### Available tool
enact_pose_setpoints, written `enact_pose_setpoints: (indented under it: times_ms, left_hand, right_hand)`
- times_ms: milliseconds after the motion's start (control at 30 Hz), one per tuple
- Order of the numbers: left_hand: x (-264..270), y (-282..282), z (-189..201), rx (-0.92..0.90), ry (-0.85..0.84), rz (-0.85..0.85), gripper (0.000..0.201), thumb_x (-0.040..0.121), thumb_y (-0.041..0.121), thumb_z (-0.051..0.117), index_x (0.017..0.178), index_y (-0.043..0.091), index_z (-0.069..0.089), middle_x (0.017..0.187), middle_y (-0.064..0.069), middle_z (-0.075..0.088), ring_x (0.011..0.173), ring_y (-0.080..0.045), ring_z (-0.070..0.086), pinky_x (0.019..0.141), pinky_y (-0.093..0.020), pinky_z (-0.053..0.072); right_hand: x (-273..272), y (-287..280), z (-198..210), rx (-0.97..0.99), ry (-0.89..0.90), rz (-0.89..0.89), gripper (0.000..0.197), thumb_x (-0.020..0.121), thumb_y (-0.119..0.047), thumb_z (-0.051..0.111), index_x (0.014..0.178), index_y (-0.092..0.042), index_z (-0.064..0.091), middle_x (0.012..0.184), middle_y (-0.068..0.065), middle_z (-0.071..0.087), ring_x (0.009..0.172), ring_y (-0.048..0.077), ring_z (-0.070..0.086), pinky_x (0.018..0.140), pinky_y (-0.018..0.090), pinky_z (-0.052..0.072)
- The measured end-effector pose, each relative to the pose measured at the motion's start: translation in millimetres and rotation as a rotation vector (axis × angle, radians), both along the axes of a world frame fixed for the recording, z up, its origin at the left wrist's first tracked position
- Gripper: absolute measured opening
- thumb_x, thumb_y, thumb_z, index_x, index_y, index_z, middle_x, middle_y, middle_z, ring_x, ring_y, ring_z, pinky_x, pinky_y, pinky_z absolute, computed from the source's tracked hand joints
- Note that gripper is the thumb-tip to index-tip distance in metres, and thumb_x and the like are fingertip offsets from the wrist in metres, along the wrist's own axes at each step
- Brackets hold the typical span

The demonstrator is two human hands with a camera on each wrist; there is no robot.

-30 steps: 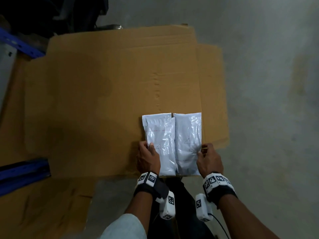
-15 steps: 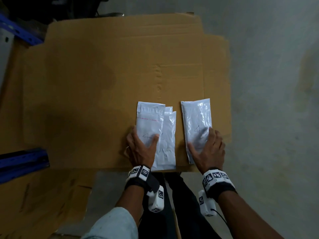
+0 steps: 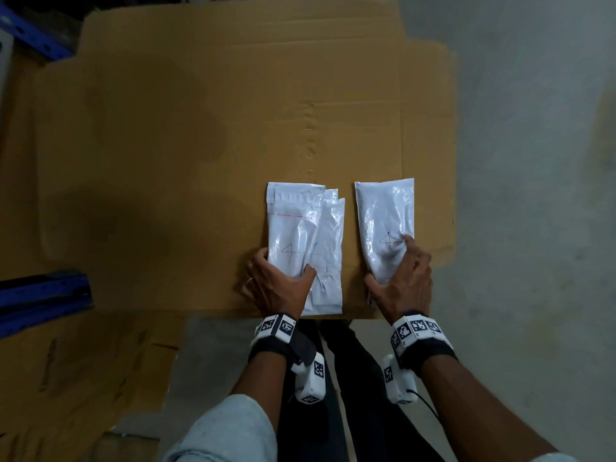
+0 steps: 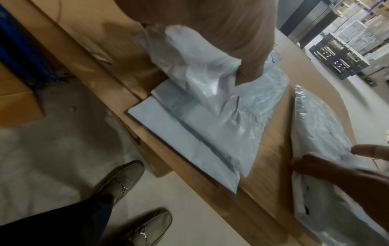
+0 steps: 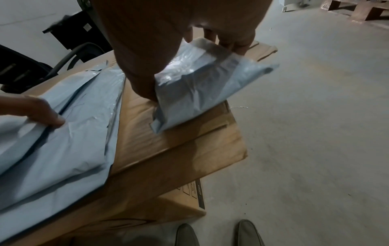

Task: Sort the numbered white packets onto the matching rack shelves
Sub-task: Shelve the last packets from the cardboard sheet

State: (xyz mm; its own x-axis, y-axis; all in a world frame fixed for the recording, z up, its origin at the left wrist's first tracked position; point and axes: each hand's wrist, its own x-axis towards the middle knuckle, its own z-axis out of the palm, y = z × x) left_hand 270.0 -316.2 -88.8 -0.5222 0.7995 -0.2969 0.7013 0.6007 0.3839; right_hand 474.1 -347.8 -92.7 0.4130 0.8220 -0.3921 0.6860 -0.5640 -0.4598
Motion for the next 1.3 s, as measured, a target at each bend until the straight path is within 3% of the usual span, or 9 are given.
enact_pose_setpoints:
  times_ms: [200, 367, 500, 633, 833, 967, 1033, 1167, 1300]
  left_hand:
    - [-2.2, 0.1, 1.5, 0.049, -0.104, 0.016, 0.094, 0.053, 0.05, 0.074, 0.133, 0.025, 0.031, 0.117, 0.001, 0.058, 0.105, -0.027, 0.059, 0.102, -0.045, 0.03]
    - [-5.6, 1.2, 11.6, 0.111, -0.16, 0.005, 0.099, 0.056, 0.049, 0.075, 0.139, 0.026, 0.027, 0.126, 0.001, 0.053, 0.115, -0.024, 0.053, 0.103, -0.042, 0.028]
    - [-7.7, 4.1, 32.7, 0.146, -0.176, -0.013, 0.103, 0.059, 0.048, 0.081, 0.143, 0.024, 0.027, 0.132, 0.001, 0.05, 0.119, -0.023, 0.052, 0.106, -0.046, 0.031]
    - [-10.0, 9.0, 74.9, 0.191, -0.163, -0.011, 0.104, 0.059, 0.049, 0.081, 0.143, 0.024, 0.027, 0.135, 0.0, 0.047, 0.12, -0.026, 0.051, 0.103, -0.049, 0.036]
    - [-11.4, 16.5, 160.4, 0.299, -0.172, 0.035, 0.106, 0.056, 0.053, 0.078, 0.144, 0.024, 0.026, 0.135, -0.003, 0.048, 0.116, -0.029, 0.054, 0.098, -0.052, 0.041]
    - [-11.8, 19.1, 221.4, 0.372, -0.196, 0.056, 0.107, 0.056, 0.052, 0.081, 0.145, 0.025, 0.026, 0.137, -0.003, 0.046, 0.118, -0.029, 0.052, 0.102, -0.054, 0.039]
    - [-11.3, 16.1, 251.1, 0.413, -0.192, 0.047, 0.108, 0.058, 0.049, 0.085, 0.146, 0.025, 0.027, 0.138, -0.002, 0.045, 0.122, -0.027, 0.049, 0.104, -0.053, 0.036]
    - [-13.2, 12.8, 298.0, 0.491, -0.194, 0.028, 0.11, 0.06, 0.048, 0.088, 0.148, 0.024, 0.026, 0.139, -0.004, 0.043, 0.124, -0.026, 0.047, 0.105, -0.053, 0.037]
    - [-27.5, 10.9, 330.0, 0.539, -0.19, 0.007, 0.112, 0.061, 0.05, 0.088, 0.15, 0.024, 0.024, 0.132, -0.007, 0.044, 0.116, -0.027, 0.048, 0.101, -0.052, 0.041]
  right_hand:
    - [-1.2, 1.2, 3.3, -0.038, -0.068, -0.051, 0.101, 0.067, -0.04, 0.082, 0.152, -0.028, 0.028, 0.138, 0.013, 0.046, 0.124, 0.039, 0.046, 0.099, 0.052, 0.042]
    - [-1.7, -1.6, 9.3, 0.04, -0.001, -0.072, 0.103, 0.067, -0.034, 0.086, 0.152, -0.027, 0.028, 0.14, 0.011, 0.043, 0.125, 0.037, 0.05, 0.1, 0.051, 0.047]
    - [-6.0, -3.5, 25.0, 0.131, 0.046, -0.069, 0.103, 0.066, -0.031, 0.088, 0.151, -0.031, 0.028, 0.14, 0.003, 0.038, 0.123, 0.029, 0.05, 0.083, 0.042, 0.057]
    - [-16.7, 1.8, 67.2, 0.187, 0.075, -0.069, 0.103, 0.068, -0.037, 0.088, 0.152, -0.03, 0.029, 0.139, 0.0, 0.037, 0.127, 0.027, 0.048, 0.081, 0.036, 0.054]
    - [-30.1, 16.7, 155.3, 0.289, 0.117, -0.024, 0.107, 0.067, -0.045, 0.087, 0.153, -0.025, 0.028, 0.142, -0.001, 0.034, 0.128, 0.025, 0.047, 0.086, 0.048, 0.06]
    - [-35.9, 23.9, 216.7, 0.379, 0.152, 0.016, 0.112, 0.066, -0.039, 0.093, 0.155, -0.019, 0.026, 0.147, 0.002, 0.032, 0.137, 0.028, 0.04, 0.105, 0.043, 0.049]
    - [-36.1, 22.3, 246.3, 0.445, 0.14, 0.059, 0.113, 0.067, -0.04, 0.093, 0.153, -0.022, 0.022, 0.147, -0.002, 0.03, 0.14, 0.031, 0.037, 0.113, 0.049, 0.042]
    - [-37.7, 18.8, 287.8, 0.557, 0.08, 0.122, 0.113, 0.065, -0.038, 0.095, 0.15, -0.023, 0.021, 0.147, 0.004, 0.03, 0.137, 0.039, 0.038, 0.111, 0.058, 0.041]
    - [-50.5, 16.4, 314.2, 0.625, 0.089, 0.115, 0.117, 0.065, -0.044, 0.094, 0.152, -0.01, 0.025, 0.147, 0.007, 0.033, 0.134, 0.036, 0.037, 0.111, 0.05, 0.042]
